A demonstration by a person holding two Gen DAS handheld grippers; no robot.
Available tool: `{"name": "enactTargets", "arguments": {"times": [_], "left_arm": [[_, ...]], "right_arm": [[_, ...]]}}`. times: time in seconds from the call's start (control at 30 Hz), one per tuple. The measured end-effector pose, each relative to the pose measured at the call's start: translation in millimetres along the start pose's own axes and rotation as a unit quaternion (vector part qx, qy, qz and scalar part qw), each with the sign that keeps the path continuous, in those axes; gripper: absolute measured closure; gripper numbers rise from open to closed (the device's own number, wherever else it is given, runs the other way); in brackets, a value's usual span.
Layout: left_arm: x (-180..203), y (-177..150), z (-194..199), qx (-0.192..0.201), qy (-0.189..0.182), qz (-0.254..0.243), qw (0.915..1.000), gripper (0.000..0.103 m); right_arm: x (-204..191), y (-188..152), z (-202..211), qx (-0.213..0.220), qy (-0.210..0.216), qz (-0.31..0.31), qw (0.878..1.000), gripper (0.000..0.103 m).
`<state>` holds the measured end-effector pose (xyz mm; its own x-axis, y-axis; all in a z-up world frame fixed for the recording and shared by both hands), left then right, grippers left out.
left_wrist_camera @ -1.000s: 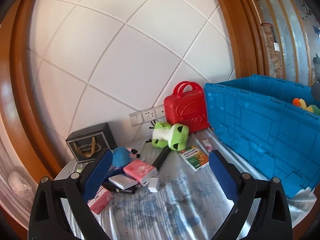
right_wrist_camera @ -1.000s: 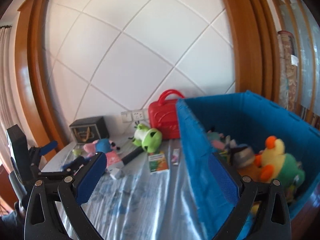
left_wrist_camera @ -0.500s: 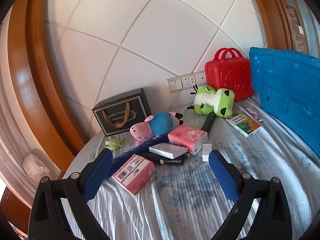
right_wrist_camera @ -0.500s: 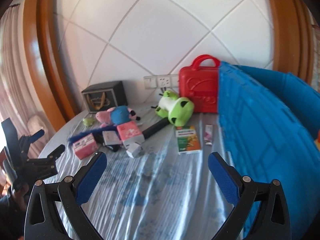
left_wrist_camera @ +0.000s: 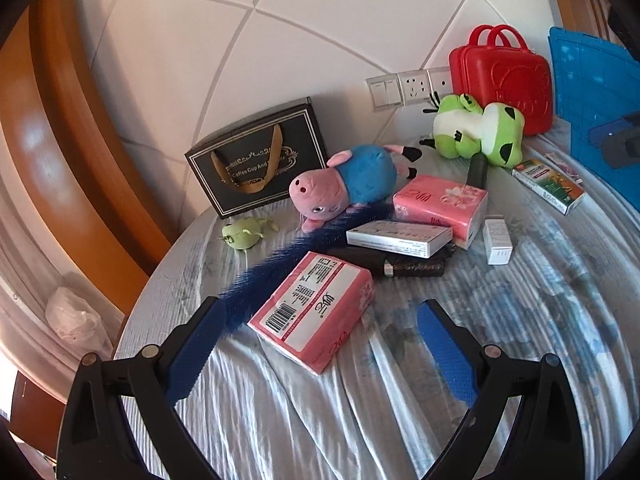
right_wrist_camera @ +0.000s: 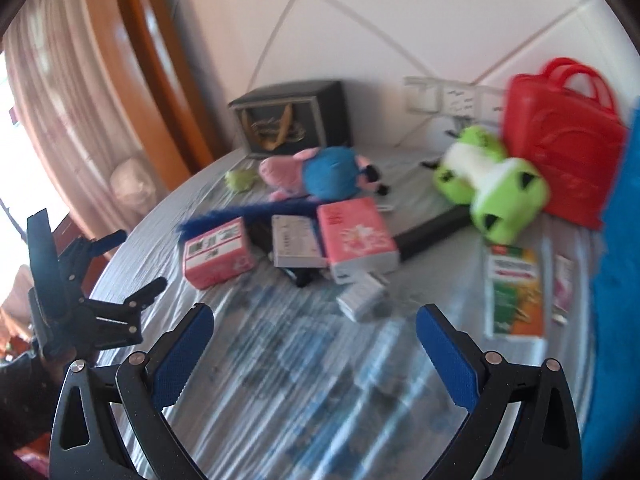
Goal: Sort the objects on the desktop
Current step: 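Grasp the white-red tissue pack with the left tool while the right tool grasps the pink tissue pack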
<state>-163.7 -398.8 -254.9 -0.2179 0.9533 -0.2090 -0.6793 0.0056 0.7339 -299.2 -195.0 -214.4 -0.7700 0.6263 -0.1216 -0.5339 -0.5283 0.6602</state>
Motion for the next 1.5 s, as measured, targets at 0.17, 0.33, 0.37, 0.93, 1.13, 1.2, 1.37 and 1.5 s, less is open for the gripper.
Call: {"name": "enactTargets", "arguments": {"times": [0.17, 0.33, 0.37, 0.93, 1.13, 1.2, 1.37, 1.5], "left_arm": [[-28.7, 5.1, -44.0, -0.013, -0.02, -0.015, 0.9996, 0.005], [-49.1, 10.5, -78.2, -0.025, -0.039, -0.022, 0.9987, 0.005], [-50.2, 9.4, -85.3, -0.03, -0.048, -0.03, 0.998, 0.005], [-55.2, -1.2, -145.3, -0.037, -0.131, 0.008, 0.9906, 0.004], [-60.5, 3.2, -162.9, -0.054, -0.19, 0.046, 0.9793, 0.004], [-53.4, 4.7, -160.3, -0.061, -0.199, 0.026, 0.9778, 0.004], [-26.3, -7.0, -152.5, -0.08, -0.177, -0.092, 0.9767, 0.004], [-32.4, -4.8, -162.1, -0.089, -0.179, -0.066, 0.9776, 0.008]], "right_arm": [[-22.2, 38.9, -80.5, -0.043, 0.045, 0.042, 0.997, 0.0], [-26.1, 65.9, -144.8, -0.066, 0.042, 0.073, 0.994, 0.001], [-22.0, 68.4, -153.8, -0.07, 0.037, 0.076, 0.994, 0.001], [33.4, 62.9, -257.9, -0.174, -0.075, 0.056, 0.98, 0.001], [40.2, 60.0, -273.0, -0.193, -0.082, 0.045, 0.977, 0.001], [41.0, 59.5, -271.8, -0.193, -0.081, 0.043, 0.977, 0.001], [44.5, 59.3, -265.4, -0.192, -0.079, 0.041, 0.977, 0.001], [46.5, 59.1, -266.8, -0.197, -0.093, 0.046, 0.975, 0.007]]}}
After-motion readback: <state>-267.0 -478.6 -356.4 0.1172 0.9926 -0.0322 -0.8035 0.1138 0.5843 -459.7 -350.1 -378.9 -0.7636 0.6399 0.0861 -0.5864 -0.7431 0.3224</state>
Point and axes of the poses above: each gripper's, at about its wrist camera, not at the fingertips, and z roughly against the way its jaws point, x to its right, y to its top, the point moved 3 cm from there along -z, roughly the way its jaws point, and after that the axes turned 7 degrees about -y, right-handed, at the moved point
